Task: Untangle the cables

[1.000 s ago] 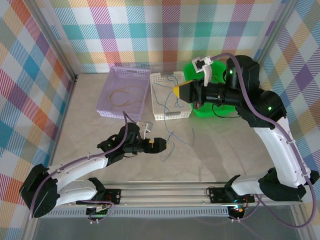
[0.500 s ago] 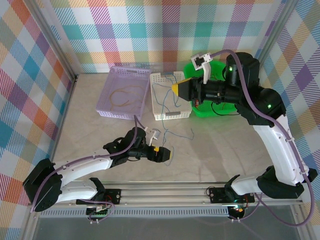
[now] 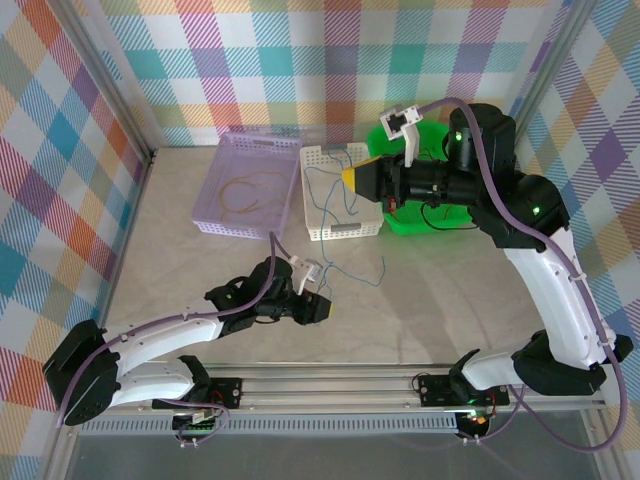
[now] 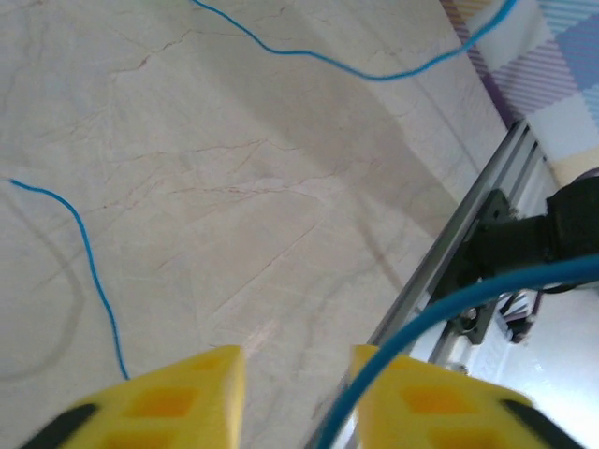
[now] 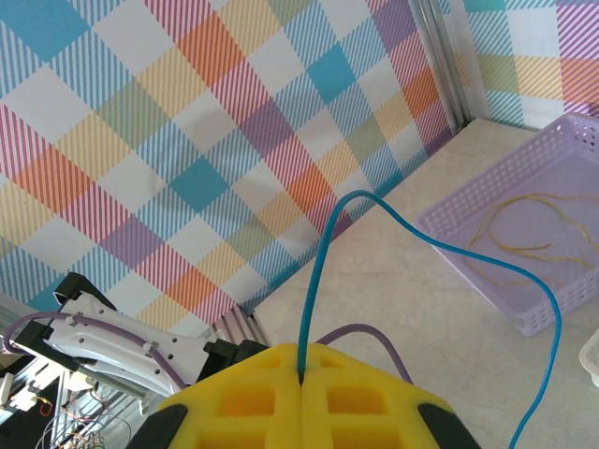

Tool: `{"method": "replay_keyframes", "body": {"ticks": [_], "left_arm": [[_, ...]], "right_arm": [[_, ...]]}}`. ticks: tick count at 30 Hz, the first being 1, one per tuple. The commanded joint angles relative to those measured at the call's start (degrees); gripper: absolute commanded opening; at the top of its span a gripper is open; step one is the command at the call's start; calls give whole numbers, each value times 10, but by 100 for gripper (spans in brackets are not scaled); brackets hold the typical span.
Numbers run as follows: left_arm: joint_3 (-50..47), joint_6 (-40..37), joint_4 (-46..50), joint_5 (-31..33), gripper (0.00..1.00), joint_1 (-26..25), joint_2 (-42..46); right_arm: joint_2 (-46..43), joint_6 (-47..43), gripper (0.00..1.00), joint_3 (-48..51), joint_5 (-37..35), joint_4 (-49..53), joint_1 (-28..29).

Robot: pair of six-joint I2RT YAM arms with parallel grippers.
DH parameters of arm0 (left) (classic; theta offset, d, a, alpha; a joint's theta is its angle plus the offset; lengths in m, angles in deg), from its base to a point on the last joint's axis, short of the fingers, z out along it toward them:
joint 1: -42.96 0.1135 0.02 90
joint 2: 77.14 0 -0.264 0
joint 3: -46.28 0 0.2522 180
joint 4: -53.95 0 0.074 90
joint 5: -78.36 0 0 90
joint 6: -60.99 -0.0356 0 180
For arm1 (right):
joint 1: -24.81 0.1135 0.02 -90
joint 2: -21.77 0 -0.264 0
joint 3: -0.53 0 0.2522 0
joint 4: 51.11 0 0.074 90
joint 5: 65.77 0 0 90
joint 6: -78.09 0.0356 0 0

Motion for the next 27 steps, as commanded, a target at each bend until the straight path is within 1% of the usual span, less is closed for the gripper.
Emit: {"method": "replay_keyframes", "body": {"ticks": [1, 2, 5, 8, 10, 13, 16, 18, 21, 23, 27], "left_arm": [[23, -14, 25, 14, 11, -5, 8], [26, -15, 34, 22, 0, -5, 12], [26, -20, 70, 56, 0, -5, 26], [28, -22, 120, 119, 0, -5, 33], [25, -10, 140, 163, 0, -2, 37], [22, 14, 185, 209, 0, 9, 50], [10, 40, 202, 234, 0, 30, 80], [8, 56, 219, 243, 0, 47, 102], [23, 70, 252, 258, 0, 63, 136], [46, 70, 277, 265, 0, 68, 152], [110, 50, 321, 271, 0, 72, 174]], "right_arm": [[-5, 5, 0, -15, -8, -2, 0], [-6, 4, 0, -15, -12, -2, 0], [-11, 3, 0, -20, -62, -3, 0], [-28, -1, 0, -18, -133, -25, 0], [-35, -10, 0, -29, -188, -34, 0], [-35, -31, 0, -57, -269, -32, 0], [-42, -55, 0, -67, -343, -39, 0], [-45, -69, 0, -65, -355, -48, 0], [-25, -83, 0, -88, -342, -27, 0], [-8, -88, 0, -105, -333, -12, 0], [14, -103, 0, -112, -329, -16, 0]]}}
